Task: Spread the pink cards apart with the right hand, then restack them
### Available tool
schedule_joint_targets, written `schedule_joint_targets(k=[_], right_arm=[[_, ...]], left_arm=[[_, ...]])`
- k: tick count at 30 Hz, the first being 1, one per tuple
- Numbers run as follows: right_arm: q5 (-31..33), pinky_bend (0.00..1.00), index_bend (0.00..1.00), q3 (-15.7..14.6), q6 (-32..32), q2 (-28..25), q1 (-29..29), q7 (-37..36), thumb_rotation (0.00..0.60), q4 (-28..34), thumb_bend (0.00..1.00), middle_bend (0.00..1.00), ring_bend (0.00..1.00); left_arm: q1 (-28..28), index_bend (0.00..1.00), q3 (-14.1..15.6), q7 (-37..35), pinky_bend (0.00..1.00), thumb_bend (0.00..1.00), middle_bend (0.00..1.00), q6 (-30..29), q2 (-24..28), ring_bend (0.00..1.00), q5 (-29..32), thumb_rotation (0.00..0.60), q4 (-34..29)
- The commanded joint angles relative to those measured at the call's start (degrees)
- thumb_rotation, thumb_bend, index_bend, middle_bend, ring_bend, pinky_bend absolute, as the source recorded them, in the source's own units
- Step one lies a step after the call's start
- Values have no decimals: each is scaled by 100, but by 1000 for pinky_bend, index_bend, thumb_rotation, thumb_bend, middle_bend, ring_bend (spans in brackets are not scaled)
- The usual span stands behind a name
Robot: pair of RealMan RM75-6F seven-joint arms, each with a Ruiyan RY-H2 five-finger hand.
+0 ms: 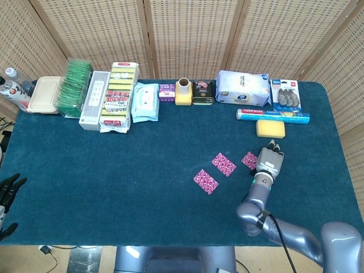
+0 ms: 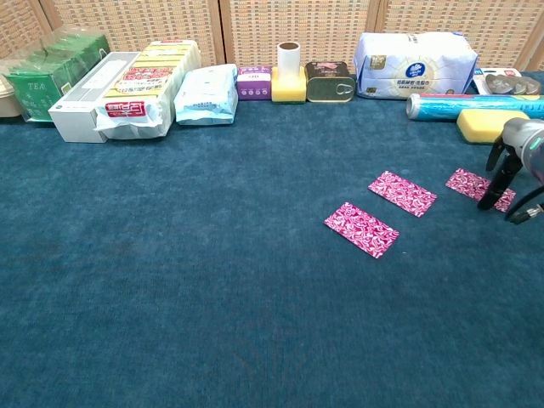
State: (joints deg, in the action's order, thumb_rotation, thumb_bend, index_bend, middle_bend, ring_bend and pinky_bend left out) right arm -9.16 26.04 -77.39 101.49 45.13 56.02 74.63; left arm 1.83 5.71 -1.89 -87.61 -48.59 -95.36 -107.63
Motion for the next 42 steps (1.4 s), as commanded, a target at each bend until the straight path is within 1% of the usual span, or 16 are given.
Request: schedule_joint_targets(k=[1,13,16,24,29,35,42], right_arm=[[30,149,331,34,10,28,14,44,600,-38,134,0,0],[159,150,332,169,118,65,-6,184,600,-206,146,0,0],[197,150,349,205,146,73,-5,215,600,-217,161,0,0],[196,149,407,283,209,101,-19,165,600,-222,264,0,0],[159,150,422,283,224,78,-38,148,600,-163,295,0,0],[1,150,422,237,145,18,-75,78,600,73,301,0,0],[-179,150,422,296,-277,-3,34,93,600,803,302,0,0]], left_arm=[[0,0,-2,-4,83,131,0,-2,2,0,3,600,-1],[-14,0,-1,-12,83,132,0,25,5,0,13,600,-3],[-12,0,-1,-3,83,131,0,26,1,0,20,600,-9],[-18,0,9,2,82,131,0,40,5,0,5,600,-17],[-11,0,10,-11,83,131,0,22,8,0,0,600,-11],[-5,0,15,-11,83,131,0,8,5,0,-17,600,-4],[10,0,33,-78,83,131,0,-38,31,0,-80,600,11]])
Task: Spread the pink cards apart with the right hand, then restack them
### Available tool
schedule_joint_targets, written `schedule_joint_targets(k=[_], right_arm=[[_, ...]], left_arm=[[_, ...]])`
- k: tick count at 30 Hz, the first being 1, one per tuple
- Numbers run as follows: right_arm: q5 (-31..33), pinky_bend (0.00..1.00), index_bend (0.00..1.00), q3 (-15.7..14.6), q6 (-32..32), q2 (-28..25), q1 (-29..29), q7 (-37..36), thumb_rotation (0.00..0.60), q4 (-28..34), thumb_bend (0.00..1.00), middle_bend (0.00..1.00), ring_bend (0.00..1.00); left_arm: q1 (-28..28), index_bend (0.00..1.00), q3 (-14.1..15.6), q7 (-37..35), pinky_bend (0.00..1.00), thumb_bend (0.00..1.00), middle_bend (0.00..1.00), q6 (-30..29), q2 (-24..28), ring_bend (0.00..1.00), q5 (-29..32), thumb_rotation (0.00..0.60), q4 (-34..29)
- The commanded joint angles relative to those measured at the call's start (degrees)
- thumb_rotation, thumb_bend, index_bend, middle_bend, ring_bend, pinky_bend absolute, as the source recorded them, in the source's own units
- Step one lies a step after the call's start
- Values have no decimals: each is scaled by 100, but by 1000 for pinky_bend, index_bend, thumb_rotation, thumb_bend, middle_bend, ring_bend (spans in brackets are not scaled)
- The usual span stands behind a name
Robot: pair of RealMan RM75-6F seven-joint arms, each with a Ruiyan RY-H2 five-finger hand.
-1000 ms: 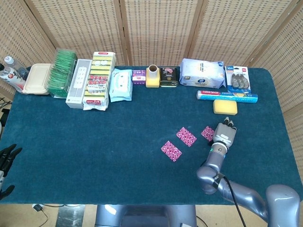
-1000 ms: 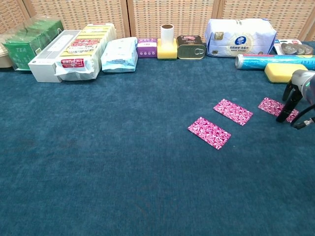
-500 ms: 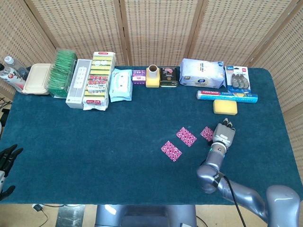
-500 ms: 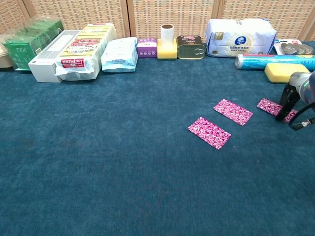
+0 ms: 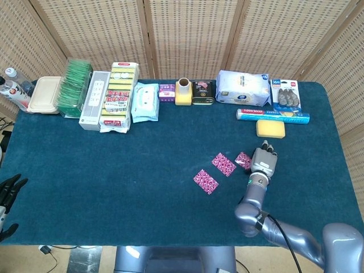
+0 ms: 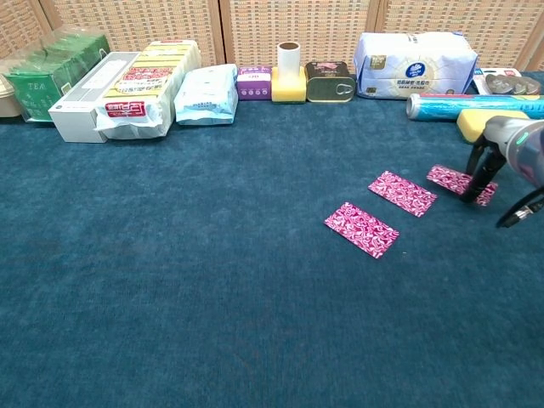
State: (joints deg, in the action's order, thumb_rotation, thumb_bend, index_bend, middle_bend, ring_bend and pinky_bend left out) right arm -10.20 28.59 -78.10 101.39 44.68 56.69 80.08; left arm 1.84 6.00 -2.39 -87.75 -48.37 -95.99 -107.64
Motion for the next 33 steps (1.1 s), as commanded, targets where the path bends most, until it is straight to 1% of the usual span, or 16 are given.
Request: schedule_joint_targets(k=[1,6,9,15,19,26,33], right_arm=[[-66,150,422,70,-275,44,124,42,600,324,303,0,0],[-71,149,422,88,-437,271,286,80,600,322,305,1,0],[-131,146,422,44,-503,515,379,43,600,162,308,3,0],[-66,146,422,89,-534,855,540,141,600,-143,309,3,0],[-23,146,422,193,-513,954,588,169,600,-297,308,3,0],[31,146,420,400,-539,1036,618,126,600,-350,308,5,0],[105,148,419,535,-522,1112,664,183,600,-458,308,5,0]], left_arm=[[18,0,10,-60,83,130,0,-46,16,0,-35,600,26],[46,0,30,-184,83,130,0,-126,39,0,-110,600,88],[55,0,41,-274,83,131,0,-161,55,0,-145,600,129],[72,0,50,-454,83,132,0,-225,91,0,-174,600,197],[65,0,49,-542,83,132,0,-228,113,0,-169,600,223],[48,0,44,-601,83,132,0,-207,131,0,-154,600,234],[62,0,47,-663,83,131,0,-241,146,0,-160,600,250]])
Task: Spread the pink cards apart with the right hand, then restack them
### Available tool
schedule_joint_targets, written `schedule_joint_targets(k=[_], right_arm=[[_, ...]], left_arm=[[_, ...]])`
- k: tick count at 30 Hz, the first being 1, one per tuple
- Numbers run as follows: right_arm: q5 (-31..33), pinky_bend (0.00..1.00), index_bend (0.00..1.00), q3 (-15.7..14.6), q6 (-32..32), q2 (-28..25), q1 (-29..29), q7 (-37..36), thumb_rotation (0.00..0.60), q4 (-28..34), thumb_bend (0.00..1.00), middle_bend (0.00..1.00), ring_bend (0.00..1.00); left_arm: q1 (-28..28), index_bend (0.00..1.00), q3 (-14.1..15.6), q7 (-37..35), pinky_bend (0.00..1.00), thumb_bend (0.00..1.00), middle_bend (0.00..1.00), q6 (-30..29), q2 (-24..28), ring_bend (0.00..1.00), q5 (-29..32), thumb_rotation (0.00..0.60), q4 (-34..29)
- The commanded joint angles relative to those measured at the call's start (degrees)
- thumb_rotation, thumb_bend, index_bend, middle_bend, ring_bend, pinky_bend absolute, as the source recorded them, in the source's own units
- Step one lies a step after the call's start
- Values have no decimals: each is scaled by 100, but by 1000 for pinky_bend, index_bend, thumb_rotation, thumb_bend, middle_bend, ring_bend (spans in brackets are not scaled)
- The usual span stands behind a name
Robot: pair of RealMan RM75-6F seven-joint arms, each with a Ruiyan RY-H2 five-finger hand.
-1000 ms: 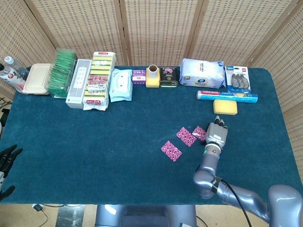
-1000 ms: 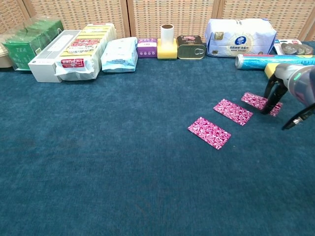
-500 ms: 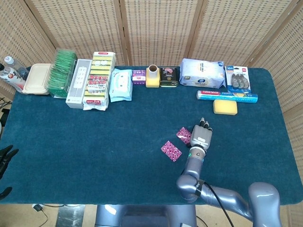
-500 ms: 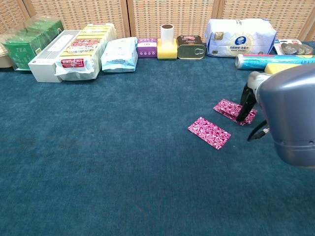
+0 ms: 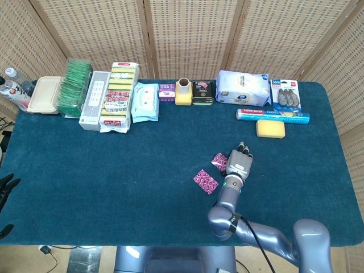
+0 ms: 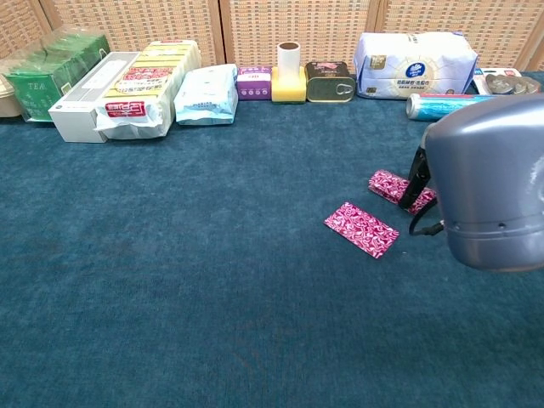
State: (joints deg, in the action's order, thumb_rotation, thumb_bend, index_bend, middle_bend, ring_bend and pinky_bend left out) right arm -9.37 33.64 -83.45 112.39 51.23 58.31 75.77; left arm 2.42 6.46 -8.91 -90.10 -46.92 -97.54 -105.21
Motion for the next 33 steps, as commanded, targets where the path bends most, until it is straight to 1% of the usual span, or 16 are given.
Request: schedule_joint_targets(k=[1,10,17,33], right_arm=[[30,148,419,51,16,17,8,13,600,-34,308,5,0],[152,153,409,171,90,24,-31,28,600,16,308,4,0],[154,153,361,186,139,-4,-30,55,600,21,308,0,0],[156,153,347,216,89,-73,-57,26,600,192,307,0,0]], left_arm=[[5,0,3,-17,83,130,0,-8,2,0,-6,600,13],[11,0,7,-46,83,131,0,-39,6,0,-43,600,31],[13,0,7,-78,83,132,0,-46,8,0,-40,600,43],[11,0,8,-43,83,131,0,-37,-2,0,-43,600,38]])
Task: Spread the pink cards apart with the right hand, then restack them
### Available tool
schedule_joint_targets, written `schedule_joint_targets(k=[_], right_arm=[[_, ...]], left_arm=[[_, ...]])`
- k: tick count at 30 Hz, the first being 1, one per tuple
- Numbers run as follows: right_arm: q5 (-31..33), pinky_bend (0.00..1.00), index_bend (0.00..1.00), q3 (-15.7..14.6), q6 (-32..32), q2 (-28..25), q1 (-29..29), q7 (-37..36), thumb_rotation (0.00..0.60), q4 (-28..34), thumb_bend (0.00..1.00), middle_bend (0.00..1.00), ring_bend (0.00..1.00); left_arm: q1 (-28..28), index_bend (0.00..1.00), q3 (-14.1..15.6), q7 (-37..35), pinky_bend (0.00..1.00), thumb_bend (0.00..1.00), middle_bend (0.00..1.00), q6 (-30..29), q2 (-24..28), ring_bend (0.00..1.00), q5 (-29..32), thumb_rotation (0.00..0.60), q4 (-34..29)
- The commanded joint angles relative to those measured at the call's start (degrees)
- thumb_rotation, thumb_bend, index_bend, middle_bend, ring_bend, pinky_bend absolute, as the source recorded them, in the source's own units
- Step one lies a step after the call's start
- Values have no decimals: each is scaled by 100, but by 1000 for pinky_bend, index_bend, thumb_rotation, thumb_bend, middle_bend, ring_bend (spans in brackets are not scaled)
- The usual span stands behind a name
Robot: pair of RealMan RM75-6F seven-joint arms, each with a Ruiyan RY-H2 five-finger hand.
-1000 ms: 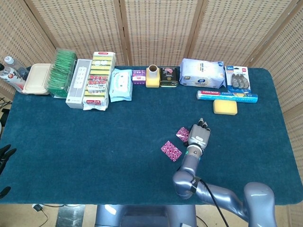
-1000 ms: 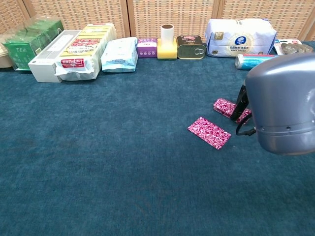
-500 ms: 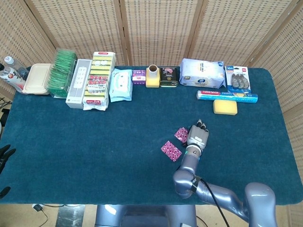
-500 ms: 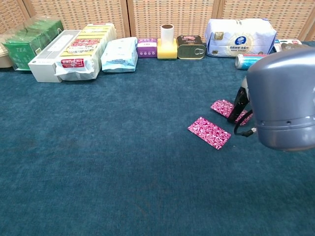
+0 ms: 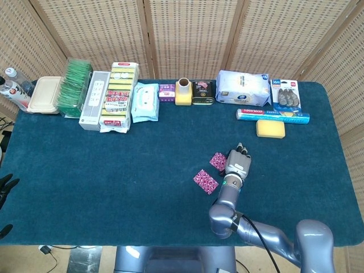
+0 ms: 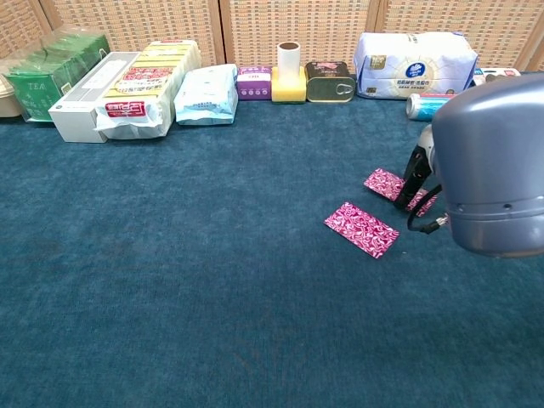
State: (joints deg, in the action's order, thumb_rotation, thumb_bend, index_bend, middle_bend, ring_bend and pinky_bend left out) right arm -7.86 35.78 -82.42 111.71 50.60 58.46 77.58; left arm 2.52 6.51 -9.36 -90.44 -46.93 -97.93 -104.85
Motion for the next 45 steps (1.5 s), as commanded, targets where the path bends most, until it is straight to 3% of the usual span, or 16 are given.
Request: schedule_joint_targets(k=[1,14,27,37,45], right_arm=[[5,153,343,3,-19,-9,9,17,600,15,307,0,0],[-2,153,315,-15,-167,-116,-28,36,600,300,298,0,0],[-864,152,314,-611,-682,-24,-204,-414,600,1289,294,0,0],[-821,140,313,-756,-656,337,-162,-281,600,997,289,0,0],[-1132,120,295,-867,-840,545,-164,-307,600,1085,280,0,0]], left_arm=[[3,0,3,3,83,131,0,-5,-1,0,-6,600,3],[27,0,14,-16,83,131,0,-59,-3,0,-51,600,28],[35,0,29,-20,83,131,0,-84,-7,0,-103,600,46],[33,0,34,-161,83,131,0,-115,19,0,-120,600,115],[0,0,34,-172,83,132,0,-53,34,0,-101,600,104]])
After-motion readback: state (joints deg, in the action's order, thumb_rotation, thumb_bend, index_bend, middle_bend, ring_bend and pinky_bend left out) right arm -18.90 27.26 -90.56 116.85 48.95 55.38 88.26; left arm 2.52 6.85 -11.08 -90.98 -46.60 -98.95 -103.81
